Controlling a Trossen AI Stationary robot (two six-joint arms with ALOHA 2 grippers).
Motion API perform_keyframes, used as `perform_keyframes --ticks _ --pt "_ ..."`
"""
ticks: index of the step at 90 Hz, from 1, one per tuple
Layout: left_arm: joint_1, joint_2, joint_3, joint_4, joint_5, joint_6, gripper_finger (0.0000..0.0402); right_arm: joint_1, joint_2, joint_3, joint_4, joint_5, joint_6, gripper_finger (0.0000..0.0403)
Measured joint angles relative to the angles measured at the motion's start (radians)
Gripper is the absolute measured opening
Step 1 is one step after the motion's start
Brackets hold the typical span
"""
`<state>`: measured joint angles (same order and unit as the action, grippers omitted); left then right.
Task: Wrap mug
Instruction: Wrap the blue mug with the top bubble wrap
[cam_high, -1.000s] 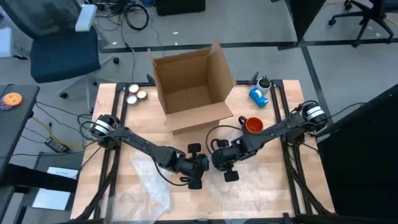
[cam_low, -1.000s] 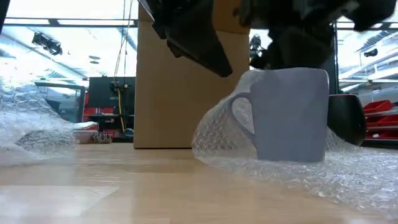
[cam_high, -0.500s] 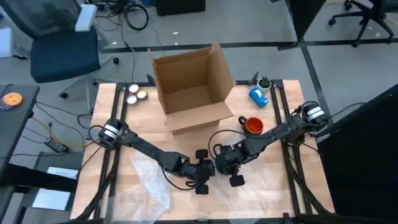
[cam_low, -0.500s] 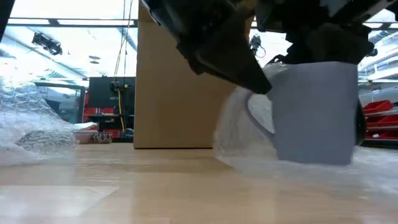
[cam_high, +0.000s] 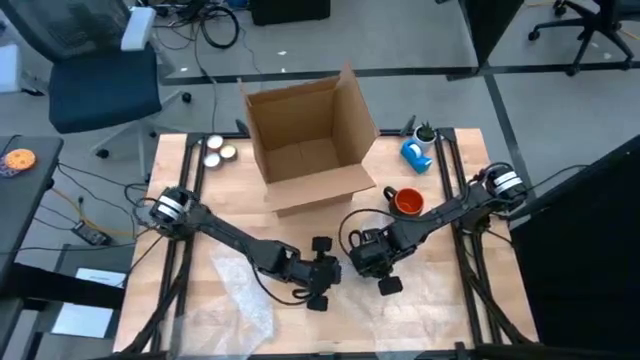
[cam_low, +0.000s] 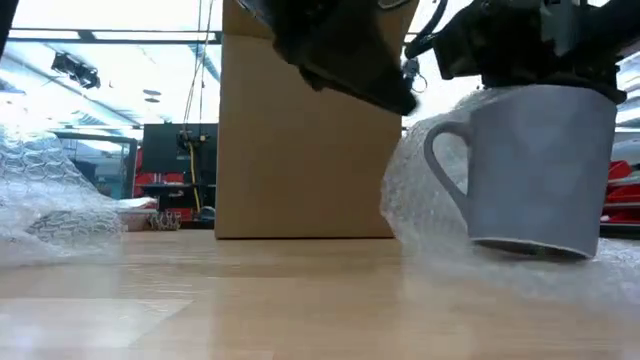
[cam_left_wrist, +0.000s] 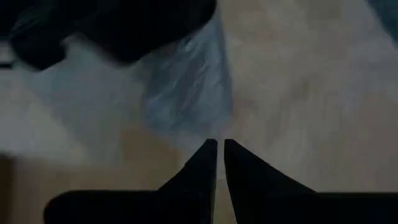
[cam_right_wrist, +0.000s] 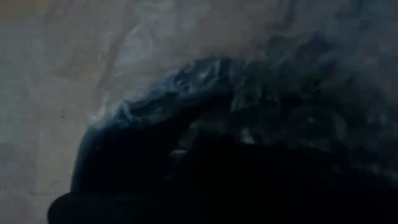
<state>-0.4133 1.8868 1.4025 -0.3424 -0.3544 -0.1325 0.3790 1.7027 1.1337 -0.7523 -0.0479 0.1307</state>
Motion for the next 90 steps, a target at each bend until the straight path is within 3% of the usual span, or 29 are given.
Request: perform_keyframes --ticks 17,36,67,90 --pt "0.002 -0.028 0.002 -0.095 -0.036 -0.082 0.0015 0.008 0.0 0.081 -0.026 0.031 -0.066 0.0" --pt "0.014 0.077 -0.03 -0.054 0.141 -0.105 0.0015 0.04 0.0 0.106 -0.063 0.042 -0.082 0.0" --pt "0.091 0.138 -0.034 0.035 -0.002 0.001 0.0015 0.071 0.0 0.222 -0.117 0.117 -0.02 0.0" --pt "0.159 0.163 -0.034 0.176 0.042 0.13 0.0015 0.072 0.0 0.207 -0.15 0.161 0.079 0.0"
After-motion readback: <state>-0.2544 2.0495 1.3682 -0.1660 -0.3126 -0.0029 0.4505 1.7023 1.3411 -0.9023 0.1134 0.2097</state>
